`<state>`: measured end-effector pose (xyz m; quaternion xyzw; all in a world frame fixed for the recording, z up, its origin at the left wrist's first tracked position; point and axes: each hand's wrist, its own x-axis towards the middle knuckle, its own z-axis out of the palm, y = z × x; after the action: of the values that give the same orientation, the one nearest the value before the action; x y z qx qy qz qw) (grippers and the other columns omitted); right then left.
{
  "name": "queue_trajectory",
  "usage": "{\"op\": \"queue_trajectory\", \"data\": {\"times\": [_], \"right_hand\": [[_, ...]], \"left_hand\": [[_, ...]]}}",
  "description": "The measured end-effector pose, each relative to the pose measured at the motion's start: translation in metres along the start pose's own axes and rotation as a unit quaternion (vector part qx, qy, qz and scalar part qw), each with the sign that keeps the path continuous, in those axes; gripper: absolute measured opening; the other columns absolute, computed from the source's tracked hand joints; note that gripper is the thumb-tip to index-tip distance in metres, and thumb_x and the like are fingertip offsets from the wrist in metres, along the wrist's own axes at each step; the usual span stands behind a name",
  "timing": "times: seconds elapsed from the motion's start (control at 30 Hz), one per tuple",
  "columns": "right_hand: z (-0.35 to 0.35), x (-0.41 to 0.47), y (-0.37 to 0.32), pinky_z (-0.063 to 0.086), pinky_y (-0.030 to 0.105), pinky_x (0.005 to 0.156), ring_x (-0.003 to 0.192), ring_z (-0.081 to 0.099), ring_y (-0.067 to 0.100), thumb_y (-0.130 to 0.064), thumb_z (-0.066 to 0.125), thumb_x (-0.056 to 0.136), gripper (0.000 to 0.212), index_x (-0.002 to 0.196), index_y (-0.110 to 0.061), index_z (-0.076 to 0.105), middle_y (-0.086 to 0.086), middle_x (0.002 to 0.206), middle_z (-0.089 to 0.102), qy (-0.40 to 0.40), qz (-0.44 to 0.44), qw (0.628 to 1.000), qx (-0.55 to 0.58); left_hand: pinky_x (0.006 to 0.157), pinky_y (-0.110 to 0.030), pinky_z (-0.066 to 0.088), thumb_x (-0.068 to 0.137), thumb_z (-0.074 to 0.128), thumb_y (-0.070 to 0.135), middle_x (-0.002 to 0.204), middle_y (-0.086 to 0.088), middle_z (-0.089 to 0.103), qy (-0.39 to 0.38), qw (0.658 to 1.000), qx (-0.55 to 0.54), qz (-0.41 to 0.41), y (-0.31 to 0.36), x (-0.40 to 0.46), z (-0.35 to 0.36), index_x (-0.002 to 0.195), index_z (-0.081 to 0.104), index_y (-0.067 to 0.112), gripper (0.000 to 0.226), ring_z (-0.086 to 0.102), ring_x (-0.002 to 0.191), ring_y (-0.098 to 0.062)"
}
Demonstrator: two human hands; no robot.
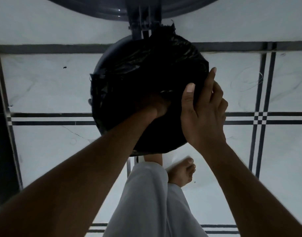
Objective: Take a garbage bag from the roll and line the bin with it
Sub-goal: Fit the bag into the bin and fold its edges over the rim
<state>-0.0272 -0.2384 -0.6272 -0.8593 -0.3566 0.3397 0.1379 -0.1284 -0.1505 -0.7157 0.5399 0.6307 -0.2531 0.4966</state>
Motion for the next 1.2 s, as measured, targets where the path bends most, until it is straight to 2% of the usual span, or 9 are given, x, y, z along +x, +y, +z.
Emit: {"op": "queue_trajectory", "data": {"times": [0.13,0.23,0.33,0.43,0.5,0.73,0.83,0.97,1.2], "right_hand": [[-0.031,0.003,-0.007,0.009,0.066,0.133,0.168,0.004,0.04,-0.076,0.015,0.109,0.077,0.176,-0.041,0.0,0.005,0.186,0.0,-0.077,0.047,0.995,-0.049],[-0.052,0.002,-0.013,0.014,0.066,0.131,0.167,0.01,0.043,-0.074,0.019,0.11,0.076,0.177,-0.04,0.003,0.01,0.185,0.01,-0.084,0.042,0.994,-0.053],[-0.067,0.004,-0.019,0.024,0.061,0.129,0.164,0.022,0.041,-0.066,0.03,0.114,0.076,0.178,-0.028,0.013,0.012,0.178,0.031,-0.075,0.013,0.997,-0.033],[-0.067,0.012,-0.025,0.033,0.057,0.126,0.159,0.035,0.039,-0.064,0.032,0.114,0.073,0.176,-0.026,0.025,0.012,0.171,0.045,-0.081,-0.017,0.996,-0.019],[-0.064,0.019,-0.031,0.043,0.06,0.121,0.151,0.046,0.038,-0.068,0.028,0.111,0.07,0.171,-0.032,0.035,0.008,0.163,0.054,-0.088,-0.053,0.994,-0.022],[-0.05,0.032,-0.04,0.041,0.06,0.122,0.152,0.045,0.036,-0.069,0.026,0.111,0.069,0.172,-0.036,0.031,0.004,0.165,0.051,-0.104,-0.078,0.991,-0.027],[-0.049,0.032,-0.039,0.041,0.058,0.123,0.153,0.046,0.033,-0.068,0.027,0.112,0.068,0.172,-0.037,0.031,0.004,0.164,0.052,-0.101,-0.07,0.992,-0.011],[-0.047,0.027,-0.035,0.042,0.053,0.124,0.152,0.047,0.032,-0.066,0.029,0.113,0.068,0.172,-0.034,0.032,0.004,0.163,0.054,-0.092,-0.07,0.993,0.007],[-0.044,0.02,-0.027,0.041,0.049,0.125,0.153,0.047,0.027,-0.063,0.03,0.114,0.068,0.173,-0.03,0.032,0.003,0.165,0.053,-0.074,-0.073,0.994,0.028]], "left_hand": [[0.102,-0.045,0.06,0.096,0.059,0.059,0.125,-0.001,0.078,0.076,0.983,-0.046,0.163,-0.004,-0.085,-0.022,0.132,0.071,0.027,0.049,0.074,0.118,-0.027],[0.091,-0.045,0.059,0.096,0.069,0.037,0.11,-0.002,0.076,0.294,0.91,-0.016,0.292,-0.025,-0.133,-0.039,0.113,0.073,0.016,0.028,0.071,0.106,-0.026],[0.086,-0.05,0.051,0.096,0.073,0.041,0.125,-0.019,0.064,0.464,0.85,0.083,0.234,-0.052,-0.147,-0.069,0.128,0.063,0.008,0.047,0.061,0.112,-0.039],[0.093,-0.049,0.055,0.094,0.075,0.051,0.131,-0.007,0.069,0.408,0.904,-0.001,0.129,-0.079,-0.131,-0.103,0.144,0.061,0.023,0.059,0.066,0.118,-0.032],[0.096,-0.04,0.059,0.093,0.078,0.047,0.105,0.008,0.079,0.35,0.924,-0.106,0.115,-0.088,-0.118,-0.125,0.123,0.078,0.03,0.034,0.075,0.097,-0.02],[0.071,-0.033,0.055,0.098,0.075,0.046,0.091,0.006,0.073,0.259,0.904,-0.337,0.047,-0.078,-0.089,-0.165,0.087,0.07,0.025,0.024,0.065,0.078,-0.014],[0.089,-0.034,0.054,0.068,0.081,0.087,0.102,0.009,0.068,0.281,0.929,-0.215,0.11,-0.069,-0.091,-0.159,0.088,0.072,0.028,0.063,0.065,0.099,-0.01],[0.103,-0.05,0.043,0.074,0.076,0.083,0.133,-0.007,0.052,0.259,0.92,0.209,0.205,-0.068,-0.104,-0.138,0.105,0.084,0.027,0.064,0.046,0.13,-0.036],[0.07,-0.025,0.057,0.09,0.079,0.058,0.09,-0.006,0.077,0.085,0.95,-0.275,0.123,-0.078,-0.09,-0.176,0.099,0.078,0.002,0.057,0.07,0.074,-0.012]]}}
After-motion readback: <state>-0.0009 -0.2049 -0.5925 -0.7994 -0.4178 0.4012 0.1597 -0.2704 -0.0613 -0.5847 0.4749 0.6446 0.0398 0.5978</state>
